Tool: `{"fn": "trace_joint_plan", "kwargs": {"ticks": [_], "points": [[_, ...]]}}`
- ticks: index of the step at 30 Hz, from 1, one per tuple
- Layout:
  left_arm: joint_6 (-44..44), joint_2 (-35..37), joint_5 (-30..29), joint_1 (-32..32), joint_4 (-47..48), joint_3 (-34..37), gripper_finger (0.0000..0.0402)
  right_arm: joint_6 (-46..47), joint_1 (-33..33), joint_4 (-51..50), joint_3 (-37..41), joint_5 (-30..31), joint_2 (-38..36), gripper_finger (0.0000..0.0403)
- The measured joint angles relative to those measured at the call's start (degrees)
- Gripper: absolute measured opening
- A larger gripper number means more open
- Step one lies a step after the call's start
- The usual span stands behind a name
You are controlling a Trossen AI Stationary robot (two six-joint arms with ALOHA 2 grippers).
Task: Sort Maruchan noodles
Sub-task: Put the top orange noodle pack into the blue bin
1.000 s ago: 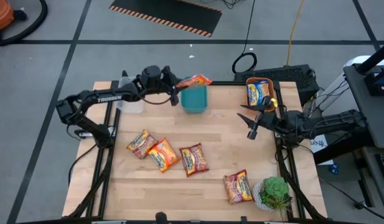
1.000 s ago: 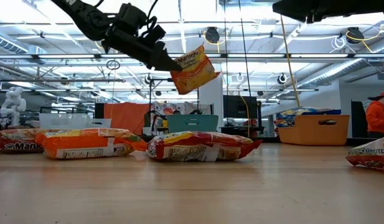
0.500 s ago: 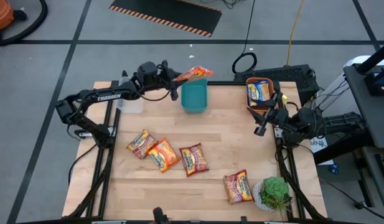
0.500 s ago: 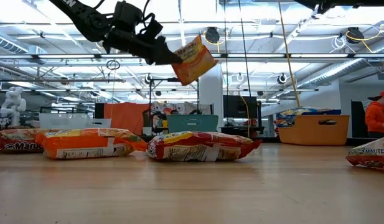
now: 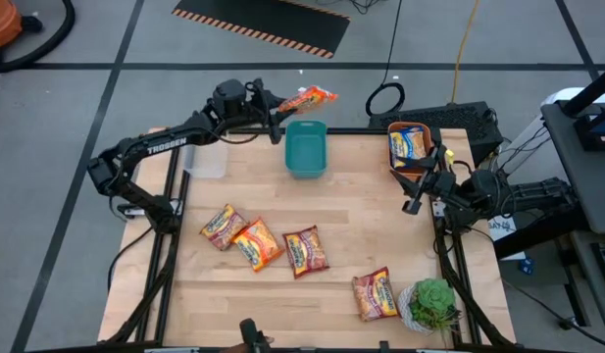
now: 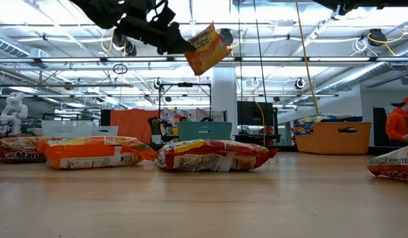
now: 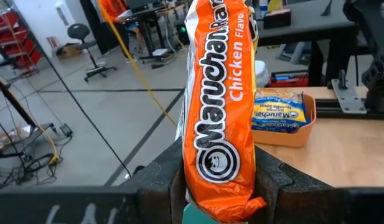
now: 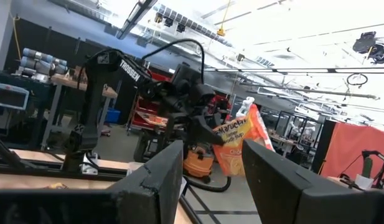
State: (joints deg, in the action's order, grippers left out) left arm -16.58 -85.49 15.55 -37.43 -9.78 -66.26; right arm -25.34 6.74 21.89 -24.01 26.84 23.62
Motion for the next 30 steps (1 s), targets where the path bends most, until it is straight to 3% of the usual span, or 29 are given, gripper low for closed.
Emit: {"fn": "trace_joint_plan", "kwargs": {"ticks": [5, 13, 21, 30], "points": [[-1.25, 0.0, 0.04, -1.12, 1.47, -1.2, 0.012, 1.07, -0.02, -0.85, -0.45, -0.87, 0.0, 0.016], [-1.0, -5.08, 2.41, -3.73, 3.4, -1.22, 0.012, 7.6, -0.02, -6.28, -3.3, -12.15, 0.04, 0.016], [-2.62, -12.85, 2.63, -4.48, 2.2, -1.22, 0.012, 5.34, -0.02, -7.75, -3.37, -11.96, 0.06, 0.016], [-7.73, -16.33, 3.02, -4.68, 2.62, -1.22, 0.012, 4.55, -0.02, -7.69, -3.37, -11.85, 0.04, 0.016]]}}
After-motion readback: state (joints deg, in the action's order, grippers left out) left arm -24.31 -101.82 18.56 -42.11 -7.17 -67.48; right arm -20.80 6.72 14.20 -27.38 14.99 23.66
